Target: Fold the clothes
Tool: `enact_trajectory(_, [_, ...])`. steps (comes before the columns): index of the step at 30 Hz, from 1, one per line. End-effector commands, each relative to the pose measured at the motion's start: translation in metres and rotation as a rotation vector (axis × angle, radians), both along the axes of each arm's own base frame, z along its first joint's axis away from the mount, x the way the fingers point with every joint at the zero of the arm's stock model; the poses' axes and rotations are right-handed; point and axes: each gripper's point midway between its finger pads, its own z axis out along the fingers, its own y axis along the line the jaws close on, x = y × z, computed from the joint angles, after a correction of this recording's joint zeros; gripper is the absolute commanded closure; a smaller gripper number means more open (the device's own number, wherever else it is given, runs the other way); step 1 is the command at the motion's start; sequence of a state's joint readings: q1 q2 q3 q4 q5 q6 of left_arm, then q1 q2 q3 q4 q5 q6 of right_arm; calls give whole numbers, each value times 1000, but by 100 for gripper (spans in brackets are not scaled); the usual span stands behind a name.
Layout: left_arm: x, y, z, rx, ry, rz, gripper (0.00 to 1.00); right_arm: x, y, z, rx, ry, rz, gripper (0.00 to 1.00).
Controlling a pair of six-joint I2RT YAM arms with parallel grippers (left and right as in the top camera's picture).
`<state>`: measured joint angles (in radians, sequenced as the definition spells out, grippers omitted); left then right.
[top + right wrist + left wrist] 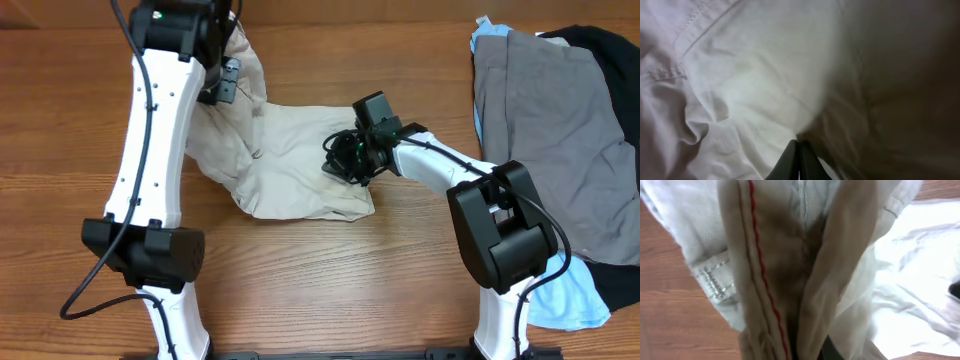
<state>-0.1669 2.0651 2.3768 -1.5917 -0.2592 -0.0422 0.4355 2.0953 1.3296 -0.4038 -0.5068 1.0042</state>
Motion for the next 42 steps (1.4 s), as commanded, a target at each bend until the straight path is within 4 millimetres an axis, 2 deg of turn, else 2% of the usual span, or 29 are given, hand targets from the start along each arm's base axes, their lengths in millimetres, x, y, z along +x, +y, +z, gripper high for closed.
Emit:
enact_trajectory(1, [1,38,26,36,-62,67,96,-6,12,-12,25,42,16,96])
enact_trajectory(2, [-1,50,32,36,-72,94,96,-9,19,-16,47,51,35,96])
enact_trajectory(5, [-3,64,41,35,-93,128,96,-11,27,-19,59,43,55,96])
enact_trajectory(13, [-1,78,48,53,-114,121,96,-5,43,0,157,-22,123,96])
enact_trajectory(17, [0,79,48,52,-117,123,96,7,39,11,163,-73,154,96])
enact_trajectory(20, [0,76,48,37,-117,117,96,11,35,10,151,-88,154,96])
enact_trajectory(26, [1,67,46,-11,-113,99,96,8,6,-17,-38,-39,75,96])
enact_trajectory(30, [3,50,43,-92,-111,61,96,9,1,-21,-67,-21,40,96])
enact_trajectory(36, [4,2,38,-209,-93,-44,96,7,1,-22,-68,-14,39,96])
enact_trajectory(38, [1,-21,26,-232,-50,-93,96,7,2,-22,-68,-14,41,96])
enact_trajectory(42, [-4,-52,-1,-225,25,-156,96,6,3,-21,-64,-13,44,96])
